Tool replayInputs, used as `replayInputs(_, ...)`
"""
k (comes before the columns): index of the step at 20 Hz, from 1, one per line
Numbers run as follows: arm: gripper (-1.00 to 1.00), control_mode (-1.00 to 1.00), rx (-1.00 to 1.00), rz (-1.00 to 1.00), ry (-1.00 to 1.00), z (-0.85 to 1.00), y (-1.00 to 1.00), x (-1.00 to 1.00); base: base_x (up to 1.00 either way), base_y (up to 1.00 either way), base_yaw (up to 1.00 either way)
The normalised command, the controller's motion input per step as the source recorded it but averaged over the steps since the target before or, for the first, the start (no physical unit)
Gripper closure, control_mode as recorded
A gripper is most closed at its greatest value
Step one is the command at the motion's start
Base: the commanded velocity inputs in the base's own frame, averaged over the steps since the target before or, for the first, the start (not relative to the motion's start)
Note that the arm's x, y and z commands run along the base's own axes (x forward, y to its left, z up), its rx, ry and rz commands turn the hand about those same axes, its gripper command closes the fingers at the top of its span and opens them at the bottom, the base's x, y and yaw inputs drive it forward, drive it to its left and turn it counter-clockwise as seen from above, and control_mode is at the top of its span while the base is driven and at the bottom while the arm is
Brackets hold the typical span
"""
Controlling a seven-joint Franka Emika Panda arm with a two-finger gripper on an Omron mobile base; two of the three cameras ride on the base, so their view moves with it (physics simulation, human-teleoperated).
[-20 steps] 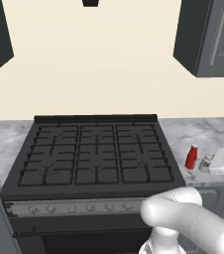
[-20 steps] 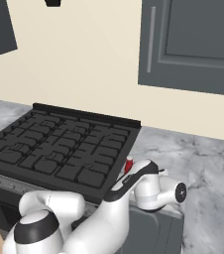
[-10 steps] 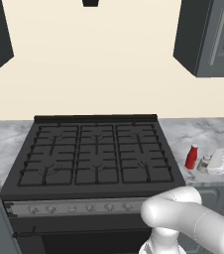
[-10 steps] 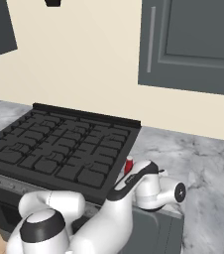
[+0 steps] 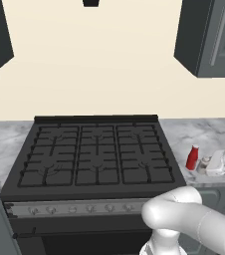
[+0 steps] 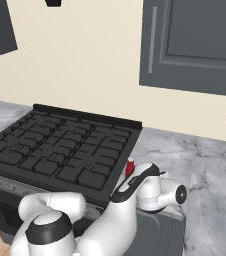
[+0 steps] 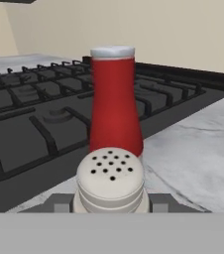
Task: Take 2 condiments from the cabinet and move them on the counter near the stove.Make sure the condiments are lined up with each other, next to each other.
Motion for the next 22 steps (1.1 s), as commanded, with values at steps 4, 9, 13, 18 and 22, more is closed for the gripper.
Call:
replayInputs(4,1.0,-1.0,0.0,0.0,0.0,-0.09,0.0,0.07,0.0,0.0,0.0)
replayInputs(9,1.0,-1.0,0.0,0.0,0.0,-0.09,0.0,0.07,0.0,0.0,0.0)
replayInputs(13,1.0,-1.0,0.0,0.0,0.0,-0.08,0.0,0.1,0.0,0.0,0.0)
replayInputs(18,1.0,-1.0,0.0,0.0,0.0,-0.08,0.0,0.09,0.0,0.0,0.0)
replayInputs(22,1.0,-1.0,0.0,0.0,0.0,-0.1,0.0,0.07,0.0,0.0,0.0)
